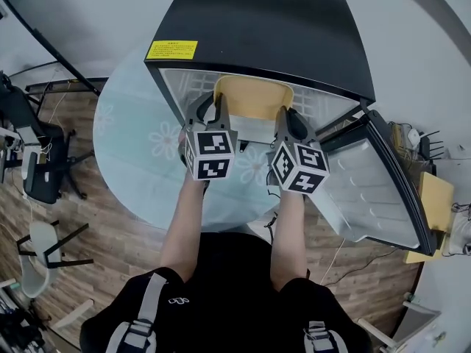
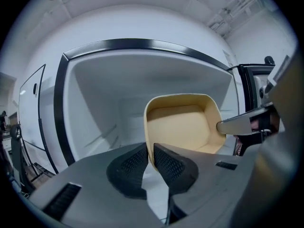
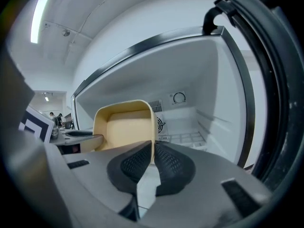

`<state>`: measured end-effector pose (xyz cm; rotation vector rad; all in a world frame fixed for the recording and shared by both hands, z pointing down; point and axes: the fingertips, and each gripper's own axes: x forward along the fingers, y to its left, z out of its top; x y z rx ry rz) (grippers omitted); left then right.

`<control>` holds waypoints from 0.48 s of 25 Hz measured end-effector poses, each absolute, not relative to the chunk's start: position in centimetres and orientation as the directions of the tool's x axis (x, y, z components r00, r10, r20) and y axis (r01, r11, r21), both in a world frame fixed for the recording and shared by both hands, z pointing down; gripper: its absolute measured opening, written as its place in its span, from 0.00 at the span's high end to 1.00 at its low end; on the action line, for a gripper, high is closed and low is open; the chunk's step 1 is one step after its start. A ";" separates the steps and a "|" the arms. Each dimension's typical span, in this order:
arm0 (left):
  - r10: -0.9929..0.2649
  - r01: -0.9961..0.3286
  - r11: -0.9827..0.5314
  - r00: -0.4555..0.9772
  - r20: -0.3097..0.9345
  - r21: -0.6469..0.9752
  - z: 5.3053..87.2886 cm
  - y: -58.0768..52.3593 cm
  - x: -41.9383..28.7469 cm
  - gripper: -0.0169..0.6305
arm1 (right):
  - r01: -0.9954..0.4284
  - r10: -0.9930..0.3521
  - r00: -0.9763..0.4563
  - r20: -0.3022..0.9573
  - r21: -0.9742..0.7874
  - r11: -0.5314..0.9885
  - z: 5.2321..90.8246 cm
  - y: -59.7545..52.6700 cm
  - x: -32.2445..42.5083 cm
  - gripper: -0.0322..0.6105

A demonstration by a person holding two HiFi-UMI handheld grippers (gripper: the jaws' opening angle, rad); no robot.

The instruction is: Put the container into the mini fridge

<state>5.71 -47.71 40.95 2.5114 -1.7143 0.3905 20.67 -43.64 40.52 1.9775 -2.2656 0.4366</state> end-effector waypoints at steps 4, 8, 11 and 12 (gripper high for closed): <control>-0.907 -0.921 -0.377 0.344 0.245 -0.103 40.9 -48.8 6.2 0.90 | -0.985 -0.951 -0.134 0.278 -0.140 0.098 40.7 -44.6 21.0 0.92; -0.900 -0.921 -0.380 0.347 0.263 -0.086 41.7 -49.4 6.1 0.90 | -0.987 -0.947 -0.128 0.294 -0.131 0.093 41.1 -45.3 21.0 0.92; -0.898 -0.921 -0.384 0.357 0.258 -0.061 41.9 -49.7 6.1 0.90 | -0.989 -0.950 -0.116 0.290 -0.126 0.082 41.2 -45.7 21.1 0.92; -0.898 -0.921 -0.384 0.359 0.254 -0.057 42.0 -49.9 6.1 0.90 | -0.989 -0.952 -0.110 0.287 -0.123 0.077 41.3 -45.9 21.1 0.92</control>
